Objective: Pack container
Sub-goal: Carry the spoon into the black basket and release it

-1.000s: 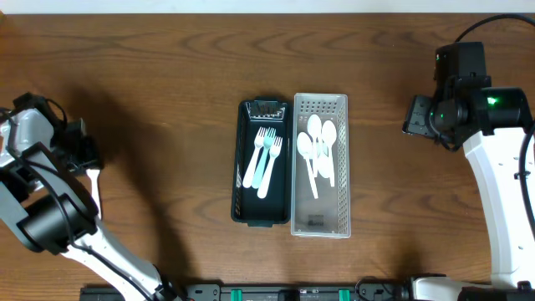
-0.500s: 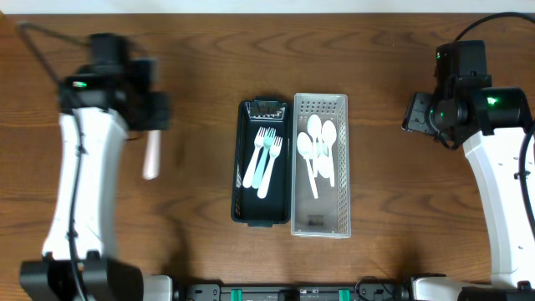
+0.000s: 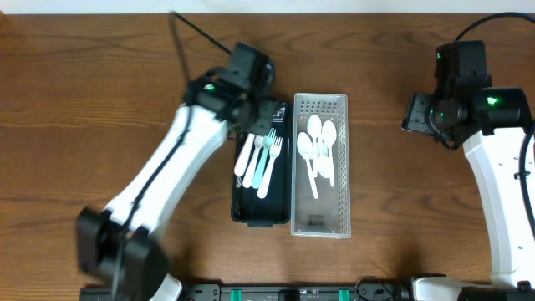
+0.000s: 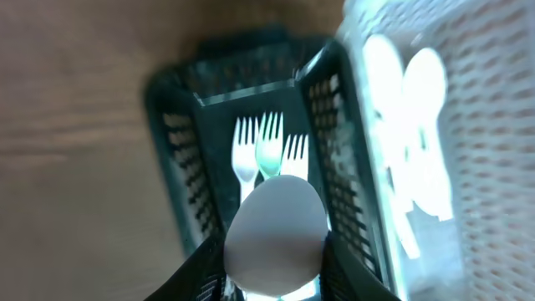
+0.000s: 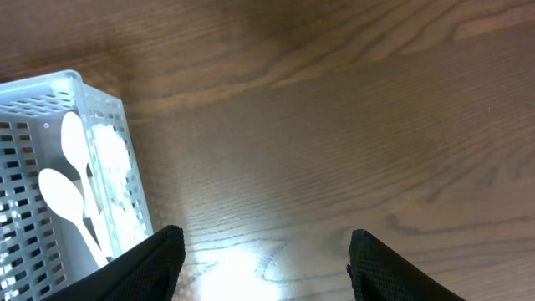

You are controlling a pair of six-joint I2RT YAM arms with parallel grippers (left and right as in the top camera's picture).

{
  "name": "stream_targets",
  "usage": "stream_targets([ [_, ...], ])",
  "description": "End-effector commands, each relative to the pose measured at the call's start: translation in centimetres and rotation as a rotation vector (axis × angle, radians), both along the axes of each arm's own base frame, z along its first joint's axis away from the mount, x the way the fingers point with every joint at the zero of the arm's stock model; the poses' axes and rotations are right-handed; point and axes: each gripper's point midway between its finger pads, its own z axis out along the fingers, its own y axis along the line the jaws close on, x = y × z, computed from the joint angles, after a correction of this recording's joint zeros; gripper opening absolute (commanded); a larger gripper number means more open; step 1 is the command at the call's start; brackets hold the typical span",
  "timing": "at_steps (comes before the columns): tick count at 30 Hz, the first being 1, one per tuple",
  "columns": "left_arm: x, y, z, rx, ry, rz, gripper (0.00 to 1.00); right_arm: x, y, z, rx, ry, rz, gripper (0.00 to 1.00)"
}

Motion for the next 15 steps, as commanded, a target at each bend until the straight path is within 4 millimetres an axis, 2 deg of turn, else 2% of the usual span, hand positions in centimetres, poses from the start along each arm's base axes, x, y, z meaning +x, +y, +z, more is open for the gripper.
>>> stream_targets([
  [1, -0.2, -0.2, -3.7, 0.044, 0.098, 0.014, 0.06, -0.2, -0.4, -0.2, -0.010, 0.013, -0.003, 0.66],
  [3, -0.3, -0.1, -5.6, 0.068, 0.143, 0.015, 0.06, -0.3, -0.4, -0.2, -0.010, 0.015, -0.003, 0.67],
  [5, -0.4, -0.1, -6.6, 0.081, 0.168, 0.015, 0.06, -0.3, -0.4, -0.2, -0.010, 0.015, -0.003, 0.67],
  [10, -0.3, -0.1, -7.0, 0.084, 0.172, 0.014, 0.06, -0.3, -0.4, -0.2, -0.010, 0.014, -0.003, 0.67],
  [13, -0.3, -0.1, -6.9, 0.083, 0.170, 0.014, 0.22, -0.3, -0.4, -0.2, -0.010, 0.014, -0.003, 0.66],
  [15, -0.2, -0.1, -6.8, 0.082, 0.168, 0.014, 0.25, -0.3, -0.4, -0.2, -0.010, 0.014, -0.003, 0.67],
])
